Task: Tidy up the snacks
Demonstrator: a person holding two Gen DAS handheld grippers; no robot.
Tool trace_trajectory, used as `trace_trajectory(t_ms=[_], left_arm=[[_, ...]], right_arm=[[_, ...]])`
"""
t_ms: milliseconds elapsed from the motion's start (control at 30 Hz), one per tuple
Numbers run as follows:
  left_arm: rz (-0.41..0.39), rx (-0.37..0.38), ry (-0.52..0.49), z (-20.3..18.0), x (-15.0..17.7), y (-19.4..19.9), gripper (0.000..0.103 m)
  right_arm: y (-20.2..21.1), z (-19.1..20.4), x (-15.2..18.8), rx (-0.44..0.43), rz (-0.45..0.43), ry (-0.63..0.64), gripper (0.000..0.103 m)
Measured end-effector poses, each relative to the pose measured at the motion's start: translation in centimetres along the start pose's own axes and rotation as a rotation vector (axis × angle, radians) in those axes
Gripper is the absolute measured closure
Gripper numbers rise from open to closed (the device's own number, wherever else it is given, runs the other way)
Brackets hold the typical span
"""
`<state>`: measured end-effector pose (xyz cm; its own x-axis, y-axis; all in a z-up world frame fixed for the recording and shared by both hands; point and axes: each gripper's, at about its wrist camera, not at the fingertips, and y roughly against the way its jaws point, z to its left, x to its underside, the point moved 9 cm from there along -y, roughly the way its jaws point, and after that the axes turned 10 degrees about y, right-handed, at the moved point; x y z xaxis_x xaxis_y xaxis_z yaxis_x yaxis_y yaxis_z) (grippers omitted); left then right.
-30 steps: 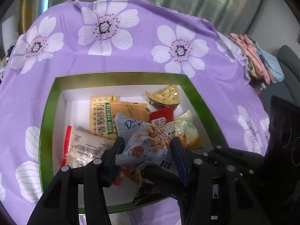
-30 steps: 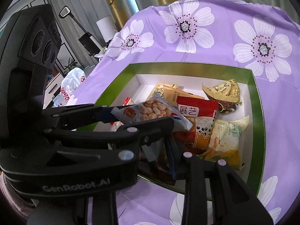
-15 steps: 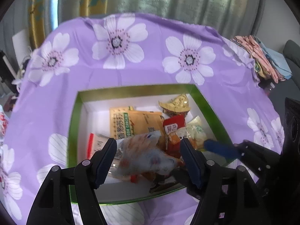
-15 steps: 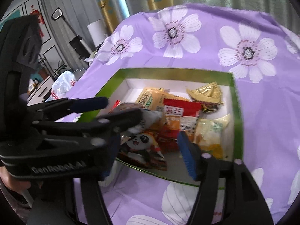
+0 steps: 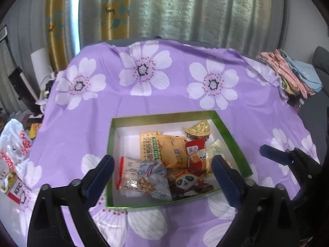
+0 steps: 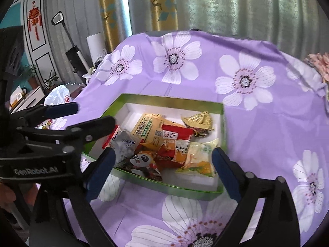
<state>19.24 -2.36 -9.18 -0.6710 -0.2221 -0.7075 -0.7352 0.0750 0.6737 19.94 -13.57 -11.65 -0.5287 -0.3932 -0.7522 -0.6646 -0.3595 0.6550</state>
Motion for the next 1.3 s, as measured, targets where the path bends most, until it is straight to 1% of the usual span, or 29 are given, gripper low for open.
trace_trajectory(t_ms=[67, 167, 333, 400, 533, 667, 767, 933, 1300], left_arm=[[-0.011, 0.002, 0.009, 0.0, -0.1, 0.9, 0.002], [-0.034, 0.026, 0.022, -0.1, -0.3, 2.5, 0.002], [-0.016, -0.061, 0.016, 0.2, -0.2, 3.8, 0.002], [-0.030, -0.056, 0.018, 0.3, -0.2, 4.5, 0.002], [-0.045, -0.070, 0.018, 0.3, -0.5, 5.9, 0.002], [-0.058, -0.063, 0.012, 0.0, -1.1, 7.2, 0.002], [-0.060, -0.070, 0.014, -0.1, -1.4, 7.6, 0.002], [-0.077, -0.083, 0.010, -0.1, -1.9, 8.4, 0.002], [-0.100, -0.091, 0.004, 0.1, -2.4, 9.2, 0.002]], right_arm=[[0.8, -0.1, -0.2, 0.005, -0.011, 0.002, 0.007], [1.8, 0.1, -0.3, 0.014, -0.017, 0.002, 0.007], [3.3, 0.6, -0.8, 0.022, -0.025, 0.021, 0.007], [3.9, 0.7, -1.1, 0.029, -0.029, 0.025, 0.006], [5.3, 0.9, -1.7, 0.034, -0.040, 0.030, 0.006], [6.8, 1.1, -2.6, 0.047, -0.056, 0.051, 0.005], [7.9, 1.0, -3.3, 0.058, -0.078, 0.059, 0.002], [9.2, 1.3, -4.1, 0.066, -0.102, 0.074, 0.001], [9.9, 1.9, -4.7, 0.076, -0.118, 0.092, 0.001]])
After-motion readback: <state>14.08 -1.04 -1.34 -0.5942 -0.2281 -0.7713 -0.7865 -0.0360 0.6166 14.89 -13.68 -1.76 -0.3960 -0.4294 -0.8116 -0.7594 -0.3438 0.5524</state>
